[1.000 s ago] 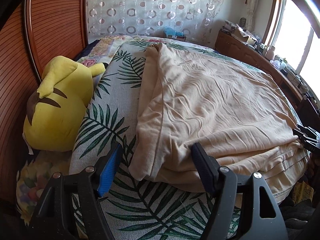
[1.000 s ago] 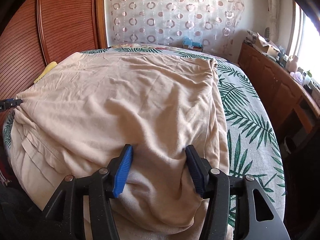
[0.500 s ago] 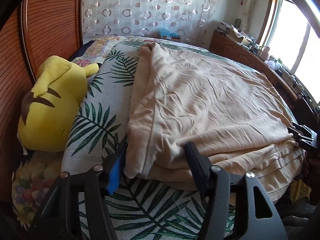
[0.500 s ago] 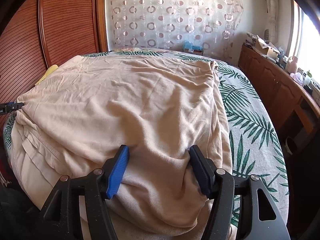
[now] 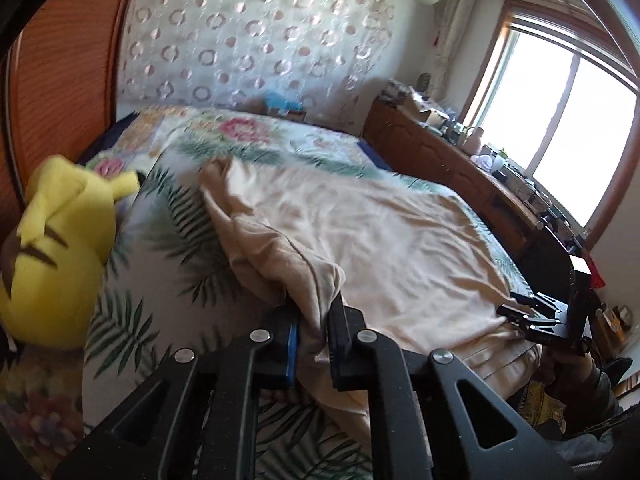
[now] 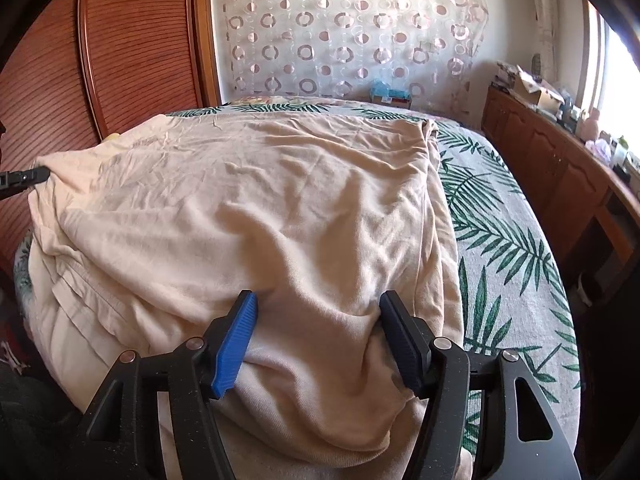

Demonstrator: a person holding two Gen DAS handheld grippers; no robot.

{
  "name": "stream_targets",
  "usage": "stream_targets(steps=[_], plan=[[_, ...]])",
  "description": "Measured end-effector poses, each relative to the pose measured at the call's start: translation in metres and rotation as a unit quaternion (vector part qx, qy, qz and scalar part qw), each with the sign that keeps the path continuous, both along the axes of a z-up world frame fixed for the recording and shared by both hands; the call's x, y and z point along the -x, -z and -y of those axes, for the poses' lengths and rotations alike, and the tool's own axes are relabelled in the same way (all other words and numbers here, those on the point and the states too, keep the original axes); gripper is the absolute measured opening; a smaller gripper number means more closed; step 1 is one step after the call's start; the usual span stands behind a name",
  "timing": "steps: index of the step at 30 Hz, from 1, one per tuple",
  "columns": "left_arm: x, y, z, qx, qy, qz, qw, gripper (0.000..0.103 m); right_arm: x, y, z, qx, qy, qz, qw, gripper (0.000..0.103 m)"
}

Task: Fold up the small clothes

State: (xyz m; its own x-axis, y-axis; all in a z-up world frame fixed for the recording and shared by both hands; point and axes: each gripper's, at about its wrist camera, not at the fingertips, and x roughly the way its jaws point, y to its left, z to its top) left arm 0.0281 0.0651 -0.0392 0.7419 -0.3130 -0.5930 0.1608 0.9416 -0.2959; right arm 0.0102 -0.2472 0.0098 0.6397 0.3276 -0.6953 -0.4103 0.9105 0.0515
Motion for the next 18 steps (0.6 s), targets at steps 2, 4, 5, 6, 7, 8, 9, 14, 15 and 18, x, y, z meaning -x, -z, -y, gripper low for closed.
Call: stream_targets(steps=[2, 4, 5, 6, 7, 8, 9, 14, 15, 18], plan=[[-0.004, -0.012, 0.012, -0.002, 0.014, 0.013, 0.9998, 0.012, 0.001, -0.004, 0.007, -0.010, 0.003, -0.003, 1.000, 0.065], [-0.009, -0.024, 0.026, -0.005, 0.031, 0.027, 0.9991, 0.012, 0.003, -0.010, 0.013, -0.010, 0.012, 0.003, 1.000, 0.065], [-0.012, -0.029, 0.032, -0.006, 0.040, 0.033, 0.9987, 0.012, 0.004, -0.013, 0.018, -0.010, 0.016, 0.007, 1.000, 0.065], [-0.016, -0.034, 0.040, -0.006, 0.050, 0.038, 0.9980, 0.012, 0.006, -0.015, 0.022, -0.012, 0.019, 0.010, 1.000, 0.065], [-0.018, -0.038, 0.049, -0.007, 0.061, 0.043, 0.9972, 0.012, 0.007, -0.018, 0.027, -0.015, 0.022, 0.013, 1.000, 0.065], [-0.022, -0.042, 0.062, -0.013, 0.080, 0.047, 0.9957, 0.012, 0.009, -0.021, 0.031, -0.017, 0.026, 0.017, 0.999, 0.065], [-0.026, -0.044, 0.070, -0.018, 0.092, 0.047, 0.9945, 0.012, 0.010, -0.023, 0.035, -0.018, 0.029, 0.021, 0.999, 0.065], [-0.038, -0.056, 0.122, -0.036, 0.160, 0.052, 0.9851, 0.012, 0.016, -0.029, 0.054, -0.022, 0.047, 0.031, 0.998, 0.065], [-0.039, -0.059, 0.127, -0.036, 0.170, 0.053, 0.9833, 0.012, 0.016, -0.029, 0.058, -0.021, 0.050, 0.032, 0.998, 0.065], [-0.042, -0.069, 0.148, -0.034, 0.200, 0.059, 0.9775, 0.012, 0.017, -0.029, 0.070, -0.023, 0.057, 0.033, 0.998, 0.065]])
